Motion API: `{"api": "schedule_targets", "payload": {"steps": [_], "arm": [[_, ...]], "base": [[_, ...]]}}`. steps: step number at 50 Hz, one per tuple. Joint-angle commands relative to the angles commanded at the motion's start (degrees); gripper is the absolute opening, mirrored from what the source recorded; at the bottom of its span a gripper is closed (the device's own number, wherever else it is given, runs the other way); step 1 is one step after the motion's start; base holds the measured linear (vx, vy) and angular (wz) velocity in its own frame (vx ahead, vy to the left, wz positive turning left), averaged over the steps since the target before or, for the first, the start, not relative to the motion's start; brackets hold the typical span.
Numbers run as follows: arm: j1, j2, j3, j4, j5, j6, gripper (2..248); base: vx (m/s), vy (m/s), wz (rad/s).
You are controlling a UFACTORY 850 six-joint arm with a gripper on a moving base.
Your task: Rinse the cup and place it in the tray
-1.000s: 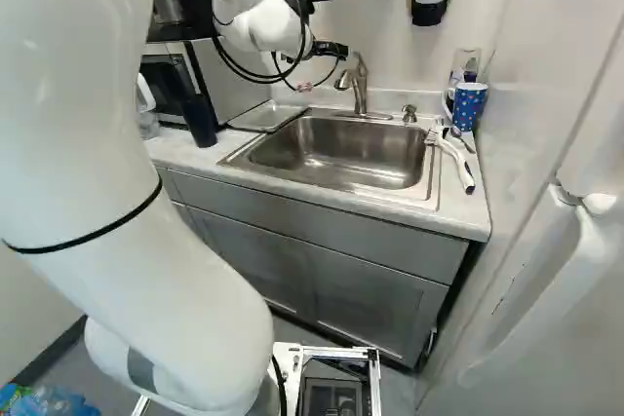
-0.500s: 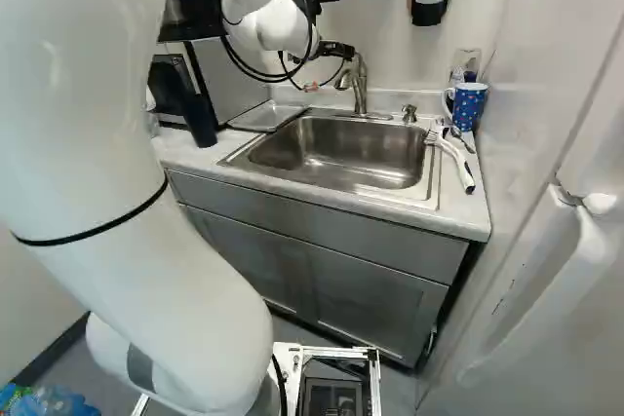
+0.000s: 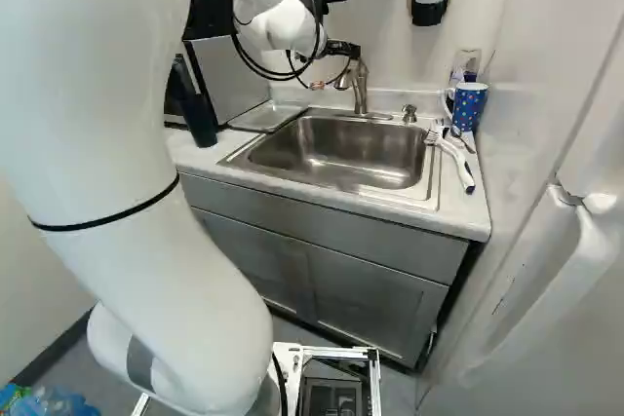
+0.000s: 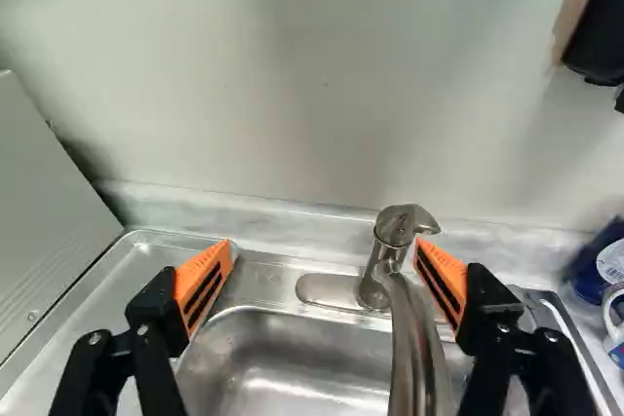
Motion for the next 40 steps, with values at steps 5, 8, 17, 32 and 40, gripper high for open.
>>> {"api": "schedule_targets", "payload": {"steps": [5, 8, 17, 32, 40], "arm": [[-0.2, -0.7, -0.7, 0.0, 0.0, 0.0, 247], [-0.3, -1.0, -1.0, 0.0, 0.0, 0.0, 247], [-0.7, -1.7, -1.9, 0.0, 0.0, 0.0, 247], [-0.7, -1.9, -2.1, 0.0, 0.9, 0.0, 247], [-0.7, -2.3, -2.5, 0.0, 2.7, 0.0, 247]], "base": [[0.000, 0.000, 0.000], [0.000, 0.000, 0.000], [0.000, 0.000, 0.000], [0.000, 0.000, 0.000], [0.000, 0.000, 0.000]]}}
